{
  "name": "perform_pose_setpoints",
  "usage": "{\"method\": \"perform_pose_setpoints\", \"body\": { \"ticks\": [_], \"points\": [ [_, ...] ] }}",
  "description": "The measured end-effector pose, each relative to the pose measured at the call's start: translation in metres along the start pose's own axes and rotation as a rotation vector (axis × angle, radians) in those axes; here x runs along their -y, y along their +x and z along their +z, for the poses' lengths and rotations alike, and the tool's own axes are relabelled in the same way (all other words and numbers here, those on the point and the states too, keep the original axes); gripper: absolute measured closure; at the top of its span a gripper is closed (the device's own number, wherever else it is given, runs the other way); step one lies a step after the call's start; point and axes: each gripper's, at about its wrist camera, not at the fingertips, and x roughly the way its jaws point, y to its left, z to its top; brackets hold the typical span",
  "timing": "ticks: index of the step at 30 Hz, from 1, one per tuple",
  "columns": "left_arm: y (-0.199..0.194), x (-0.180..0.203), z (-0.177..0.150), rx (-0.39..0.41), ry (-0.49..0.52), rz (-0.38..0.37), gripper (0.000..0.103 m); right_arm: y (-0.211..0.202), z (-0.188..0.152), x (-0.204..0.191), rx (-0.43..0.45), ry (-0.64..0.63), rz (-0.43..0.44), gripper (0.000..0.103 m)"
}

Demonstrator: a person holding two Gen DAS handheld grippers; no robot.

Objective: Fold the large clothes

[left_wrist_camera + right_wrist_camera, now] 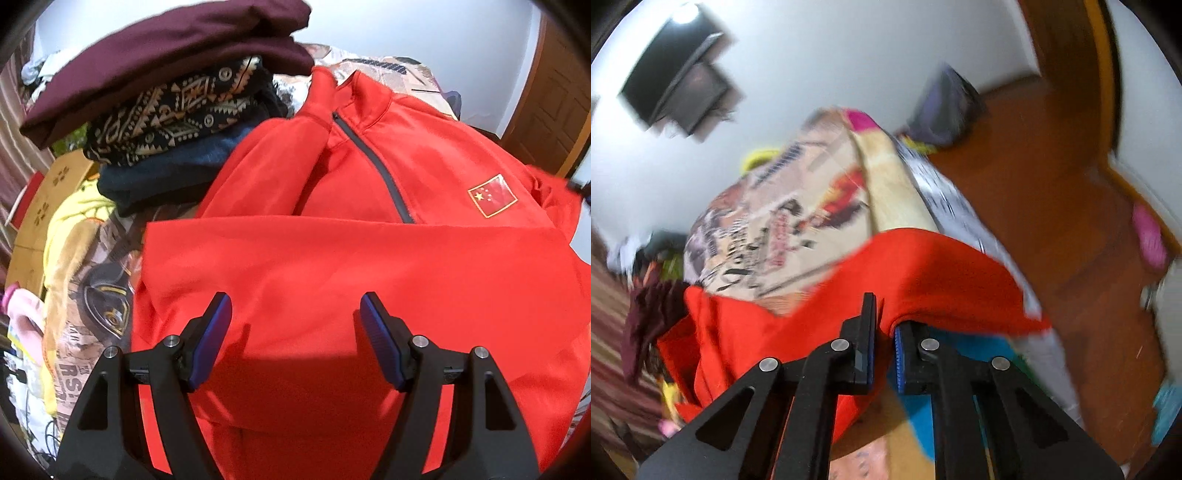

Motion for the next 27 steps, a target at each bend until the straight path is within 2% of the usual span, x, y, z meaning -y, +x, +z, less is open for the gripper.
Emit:
{"method": "perform_pose_setpoints", "body": {
  "ticks": [3, 7, 10, 13, 18, 23, 27],
  "points": [
    [-0.01, 0.003, 0.0, 0.021, 0.016, -0.004, 0.032, -0.041, 0.007, -0.037, 0.08, -0.101, 0.05, 0.096],
    [-0.027, 0.007, -0.002, 0.054, 0.027, -0.02, 0.032, -0.086, 0.006, -0.085, 0.148, -0.205, 0.167, 0.096],
    [-0.038, 0.009, -0.004, 0.074, 0.04, -0.024, 0.032, -0.101, -0.006, -0.12, 0.16, -0.286, 0.227, 0.096],
    [-0.05, 0.009, -0.008, 0.097, 0.067, -0.012, 0.032, -0.103, -0.028, -0.153, 0.128, -0.362, 0.283, 0.096],
    [-0.063, 0.007, -0.016, 0.115, 0.087, -0.009, 0.032, -0.062, -0.075, -0.184, -0.03, -0.417, 0.332, 0.096],
    [-0.068, 0.0, -0.025, 0.112, 0.079, -0.015, 0.032, 0.001, -0.128, -0.188, -0.261, -0.445, 0.295, 0.096],
    [-0.066, -0.004, -0.032, 0.097, 0.067, -0.023, 0.032, 0.021, -0.157, -0.182, -0.383, -0.454, 0.249, 0.095]
  ]
}}
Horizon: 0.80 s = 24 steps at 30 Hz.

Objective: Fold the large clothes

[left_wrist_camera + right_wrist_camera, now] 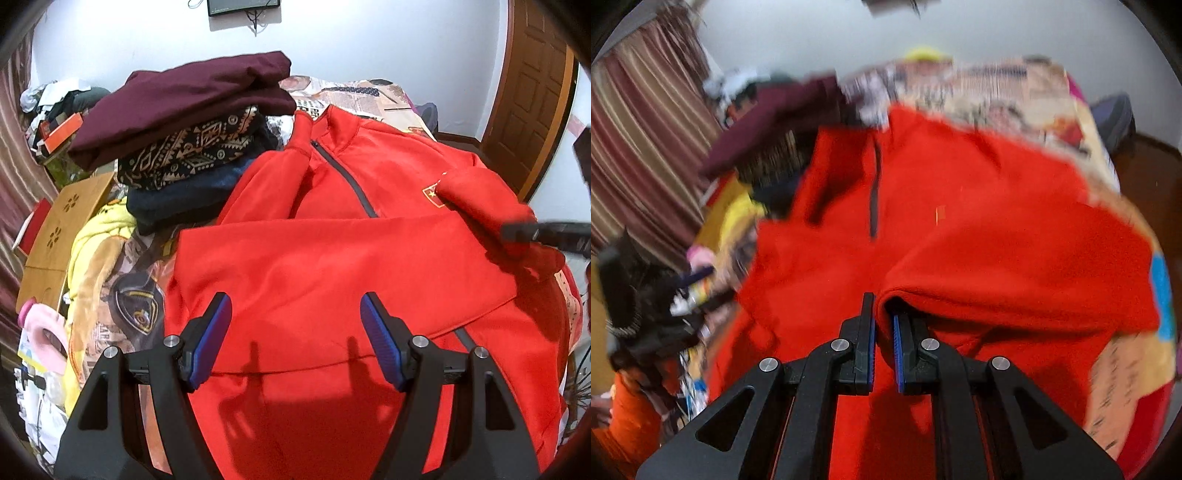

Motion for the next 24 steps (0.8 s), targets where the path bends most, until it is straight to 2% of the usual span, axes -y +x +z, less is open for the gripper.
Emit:
{"method": "perform_pose_setpoints", "body": {
  "ticks": [2, 7, 12, 17, 21, 24],
  "points": [
    [0.002, 0.0, -0.003, -0.008, 0.002, 0.003, 0.032, 0.001, -0.002, 0.001, -0.05, -0.013, -0.019, 0.094],
    [0.006, 0.003, -0.007, -0.015, 0.015, 0.011, 0.032, -0.026, -0.001, -0.004, -0.054, -0.037, -0.025, 0.085],
    [0.008, 0.009, -0.003, -0.011, 0.015, -0.006, 0.032, -0.063, 0.002, 0.002, 0.068, -0.005, -0.047, 0.065],
    [0.01, 0.017, 0.002, 0.001, 0.022, -0.012, 0.032, -0.101, 0.006, 0.041, 0.21, 0.165, -0.062, 0.059],
    [0.012, 0.021, 0.006, 0.004, 0.018, -0.02, 0.032, -0.113, 0.002, 0.079, 0.262, 0.306, -0.056, 0.058],
    [0.014, 0.023, 0.009, 0.005, 0.014, -0.025, 0.032, -0.112, -0.005, 0.105, 0.266, 0.405, -0.065, 0.058]
  ]
}}
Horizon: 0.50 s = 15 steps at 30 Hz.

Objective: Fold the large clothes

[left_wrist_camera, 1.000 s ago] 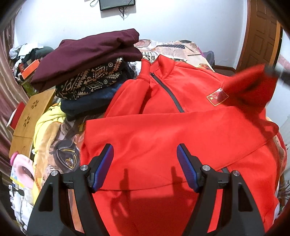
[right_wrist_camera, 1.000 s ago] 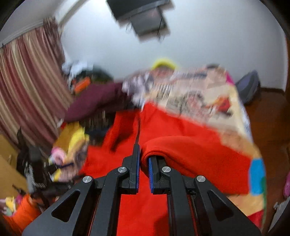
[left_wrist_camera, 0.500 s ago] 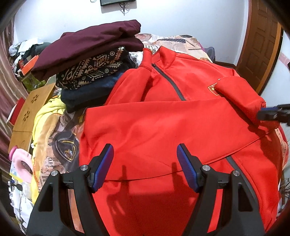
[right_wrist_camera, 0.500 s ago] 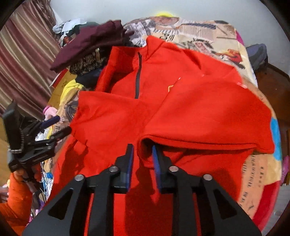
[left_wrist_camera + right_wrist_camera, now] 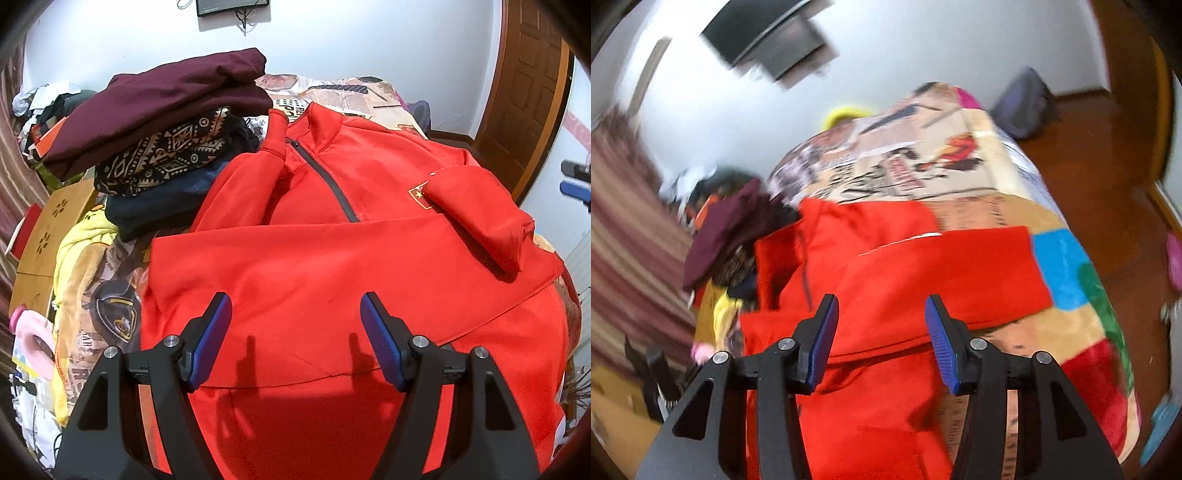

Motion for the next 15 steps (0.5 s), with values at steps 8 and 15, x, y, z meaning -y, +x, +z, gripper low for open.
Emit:
{"method": "perform_pose_setpoints", "body": {
  "ticks": [8, 15],
  "points": [
    [0.009, 0.005, 0.005, -0.014, -0.016, -0.003, 0.032, 0.047, -0.013, 0.06, -0.106, 0.213, -0.02, 0.058],
    [0.013, 0.002, 0.005, -0.028, -0.043, -0.012, 0.032, 0.068, -0.015, 0.08, -0.109, 0.353, 0.097, 0.058]
  ]
}}
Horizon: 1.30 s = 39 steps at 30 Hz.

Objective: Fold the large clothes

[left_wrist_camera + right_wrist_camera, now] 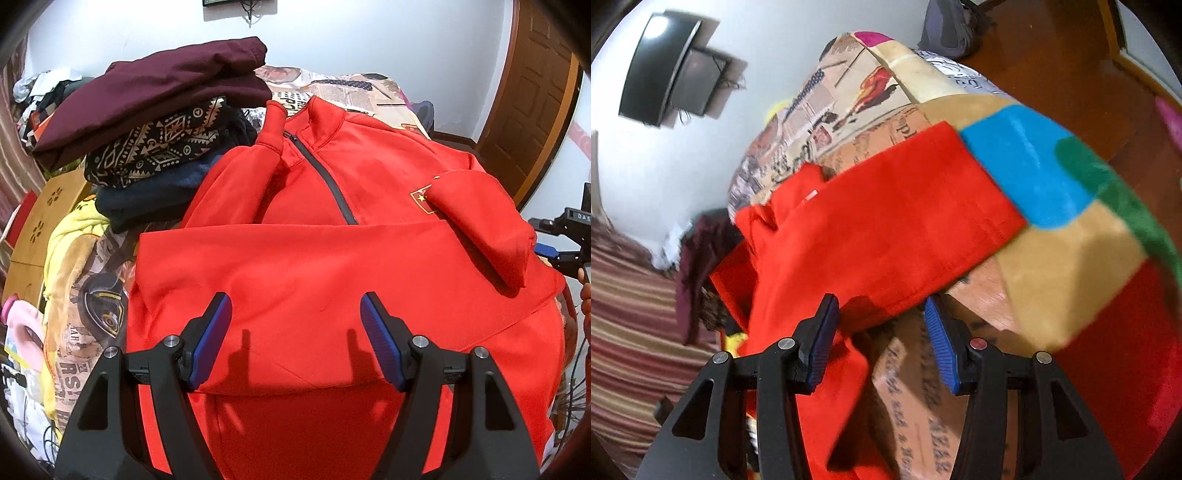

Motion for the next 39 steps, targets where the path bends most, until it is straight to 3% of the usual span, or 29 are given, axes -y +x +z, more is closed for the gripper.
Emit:
{"method": "perform_pose_setpoints", "body": {
  "ticks": [4, 6, 9, 16, 21, 26, 31, 39],
  "points": [
    [-0.001, -0.005, -0.001, -0.002, -0.009, 0.007, 0.032, 0.011, 0.005, -0.003, 0.014, 0.013, 0.03, 0.058],
    [-0.002, -0.008, -0.002, 0.0, -0.016, 0.01, 0.032, 0.016, 0.007, -0.011, 0.018, -0.025, 0.021, 0.078],
    [-0.005, -0.014, -0.004, 0.005, -0.024, 0.017, 0.032, 0.015, 0.008, -0.026, 0.035, -0.081, 0.025, 0.093],
    [-0.015, -0.029, -0.008, 0.032, -0.04, 0.034, 0.032, -0.022, 0.0, -0.108, 0.139, -0.331, 0.045, 0.095],
    [-0.024, -0.046, -0.011, 0.058, -0.073, 0.039, 0.032, -0.038, -0.029, -0.188, 0.163, -0.543, 0.112, 0.095],
    [-0.039, -0.068, -0.014, 0.09, -0.105, 0.042, 0.032, -0.009, -0.069, -0.245, 0.083, -0.666, 0.16, 0.095],
    [-0.057, -0.096, -0.022, 0.112, -0.138, 0.071, 0.032, 0.044, -0.114, -0.265, -0.064, -0.74, 0.166, 0.095],
    [-0.069, -0.144, -0.045, 0.098, -0.24, 0.115, 0.032, 0.142, -0.199, -0.267, -0.383, -0.91, 0.047, 0.095]
  ]
}}
